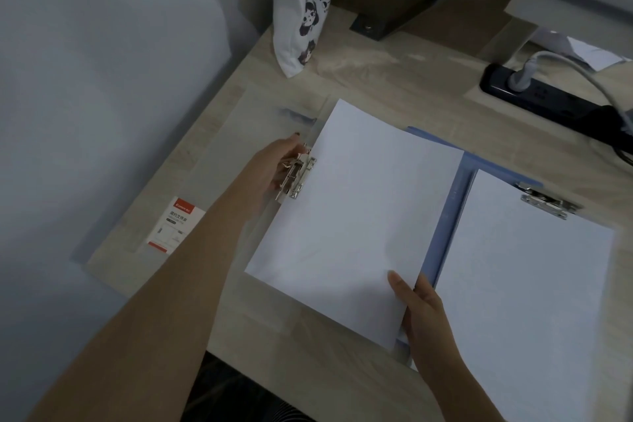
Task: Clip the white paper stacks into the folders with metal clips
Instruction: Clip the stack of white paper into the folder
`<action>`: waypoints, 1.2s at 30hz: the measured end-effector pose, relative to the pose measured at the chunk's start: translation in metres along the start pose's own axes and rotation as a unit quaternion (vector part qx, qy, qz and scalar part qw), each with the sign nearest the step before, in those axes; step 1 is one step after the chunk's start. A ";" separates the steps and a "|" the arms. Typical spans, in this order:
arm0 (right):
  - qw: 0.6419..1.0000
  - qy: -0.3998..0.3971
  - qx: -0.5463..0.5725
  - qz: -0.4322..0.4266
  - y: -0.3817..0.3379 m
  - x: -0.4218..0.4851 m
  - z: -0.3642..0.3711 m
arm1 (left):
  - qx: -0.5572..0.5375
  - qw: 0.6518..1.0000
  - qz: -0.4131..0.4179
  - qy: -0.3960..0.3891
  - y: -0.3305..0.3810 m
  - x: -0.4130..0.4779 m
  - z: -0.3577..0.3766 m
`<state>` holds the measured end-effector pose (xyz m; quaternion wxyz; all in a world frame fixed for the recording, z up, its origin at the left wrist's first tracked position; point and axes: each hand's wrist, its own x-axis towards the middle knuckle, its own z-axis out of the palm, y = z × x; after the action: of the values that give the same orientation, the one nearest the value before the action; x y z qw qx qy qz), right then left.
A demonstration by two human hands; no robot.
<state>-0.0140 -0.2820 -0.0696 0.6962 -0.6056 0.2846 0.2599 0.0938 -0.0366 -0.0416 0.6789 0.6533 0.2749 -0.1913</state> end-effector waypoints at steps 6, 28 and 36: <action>1.000 0.008 0.005 0.004 0.000 0.001 0.000 | 0.038 0.999 -0.022 0.001 -0.019 -0.013 -0.016; 1.000 0.004 -0.005 -0.005 0.001 -0.001 -0.002 | 0.197 0.977 -0.075 -0.009 -0.027 -0.027 -0.033; 1.000 0.009 -0.010 0.000 0.001 -0.001 -0.002 | 0.209 0.978 -0.013 0.009 -0.035 -0.021 -0.029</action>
<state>-0.0158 -0.2840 -0.0699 0.6877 -0.6148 0.2882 0.2571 0.0520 -0.0123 -0.0556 0.5222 0.7788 0.2440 -0.2475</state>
